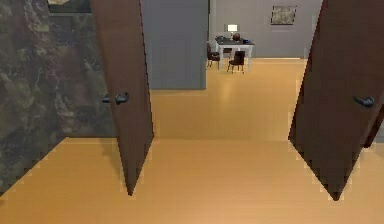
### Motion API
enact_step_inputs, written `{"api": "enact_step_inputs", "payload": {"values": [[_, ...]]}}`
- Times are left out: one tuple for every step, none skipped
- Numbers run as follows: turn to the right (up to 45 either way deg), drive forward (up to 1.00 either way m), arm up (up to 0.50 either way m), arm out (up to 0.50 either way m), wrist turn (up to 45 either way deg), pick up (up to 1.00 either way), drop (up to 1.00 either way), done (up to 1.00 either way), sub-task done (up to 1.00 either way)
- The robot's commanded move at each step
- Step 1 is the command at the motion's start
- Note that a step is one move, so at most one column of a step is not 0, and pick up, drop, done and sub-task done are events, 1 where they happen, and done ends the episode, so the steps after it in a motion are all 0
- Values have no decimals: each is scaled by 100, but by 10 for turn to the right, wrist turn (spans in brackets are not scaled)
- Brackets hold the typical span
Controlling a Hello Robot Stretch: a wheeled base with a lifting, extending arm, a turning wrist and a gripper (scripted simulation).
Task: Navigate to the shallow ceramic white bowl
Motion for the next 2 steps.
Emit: {"api": "enact_step_inputs", "payload": {"values": [[-450, 0, 0, 0, 0, 0, 0, 0, 0], [-390, 0, 0, 0, 0, 0, 0, 0, 0]]}}
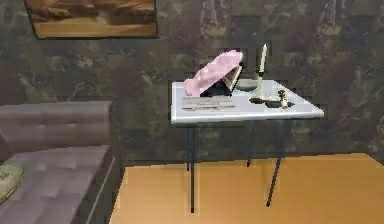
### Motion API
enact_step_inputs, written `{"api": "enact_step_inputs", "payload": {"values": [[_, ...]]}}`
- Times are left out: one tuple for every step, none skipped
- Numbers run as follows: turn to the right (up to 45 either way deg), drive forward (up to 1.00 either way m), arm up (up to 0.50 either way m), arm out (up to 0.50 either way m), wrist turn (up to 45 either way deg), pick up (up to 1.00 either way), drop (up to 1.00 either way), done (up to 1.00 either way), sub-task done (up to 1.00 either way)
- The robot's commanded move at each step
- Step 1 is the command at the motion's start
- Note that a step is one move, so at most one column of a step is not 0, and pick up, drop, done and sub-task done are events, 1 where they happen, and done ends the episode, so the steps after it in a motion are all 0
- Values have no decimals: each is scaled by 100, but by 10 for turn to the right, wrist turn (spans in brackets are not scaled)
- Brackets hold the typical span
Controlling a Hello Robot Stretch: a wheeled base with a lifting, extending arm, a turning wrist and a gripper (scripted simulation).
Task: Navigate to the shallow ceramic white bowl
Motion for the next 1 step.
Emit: {"api": "enact_step_inputs", "payload": {"values": [[0, 50, 0, 0, 0, 0, 0, 0, 0]]}}
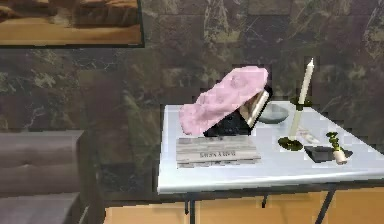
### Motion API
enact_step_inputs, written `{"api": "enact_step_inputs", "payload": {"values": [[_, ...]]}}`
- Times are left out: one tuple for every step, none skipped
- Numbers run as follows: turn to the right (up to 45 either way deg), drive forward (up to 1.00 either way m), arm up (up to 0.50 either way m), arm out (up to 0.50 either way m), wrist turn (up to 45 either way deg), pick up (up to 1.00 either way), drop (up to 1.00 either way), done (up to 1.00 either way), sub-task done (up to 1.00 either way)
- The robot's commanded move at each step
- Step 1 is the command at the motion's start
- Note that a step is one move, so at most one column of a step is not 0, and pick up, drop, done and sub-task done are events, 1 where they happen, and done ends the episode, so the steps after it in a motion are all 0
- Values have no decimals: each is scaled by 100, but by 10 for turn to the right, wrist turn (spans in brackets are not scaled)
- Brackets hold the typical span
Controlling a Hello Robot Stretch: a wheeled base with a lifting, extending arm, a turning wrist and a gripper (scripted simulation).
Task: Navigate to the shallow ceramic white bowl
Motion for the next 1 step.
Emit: {"api": "enact_step_inputs", "payload": {"values": [[210, 0, 0, 0, 0, 0, 0, 0, 0]]}}
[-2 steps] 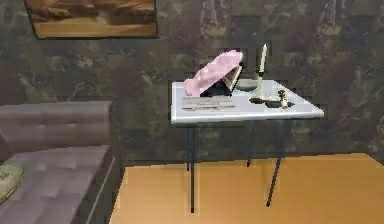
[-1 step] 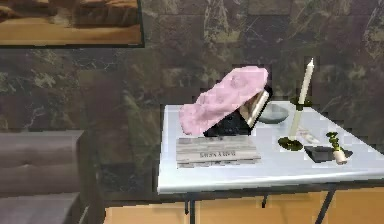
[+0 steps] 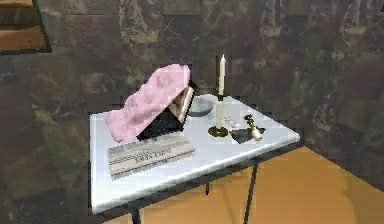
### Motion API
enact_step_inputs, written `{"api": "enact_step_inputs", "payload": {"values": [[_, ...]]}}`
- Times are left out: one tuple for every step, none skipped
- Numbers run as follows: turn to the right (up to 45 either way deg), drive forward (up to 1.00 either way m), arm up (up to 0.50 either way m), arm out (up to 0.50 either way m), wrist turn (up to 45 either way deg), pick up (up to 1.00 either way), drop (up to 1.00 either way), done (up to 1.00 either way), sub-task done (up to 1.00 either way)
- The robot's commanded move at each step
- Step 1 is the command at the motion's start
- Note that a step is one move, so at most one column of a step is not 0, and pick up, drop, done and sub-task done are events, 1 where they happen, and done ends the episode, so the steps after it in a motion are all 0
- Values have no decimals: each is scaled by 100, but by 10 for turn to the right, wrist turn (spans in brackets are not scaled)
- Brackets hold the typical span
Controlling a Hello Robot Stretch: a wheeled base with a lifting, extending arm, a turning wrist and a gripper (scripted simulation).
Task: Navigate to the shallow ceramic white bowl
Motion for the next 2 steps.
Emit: {"api": "enact_step_inputs", "payload": {"values": [[0, 100, 0, 0, 0, 0, 0, 0, 0], [0, 0, 0, 0, 0, 0, 0, 100, 0]]}}
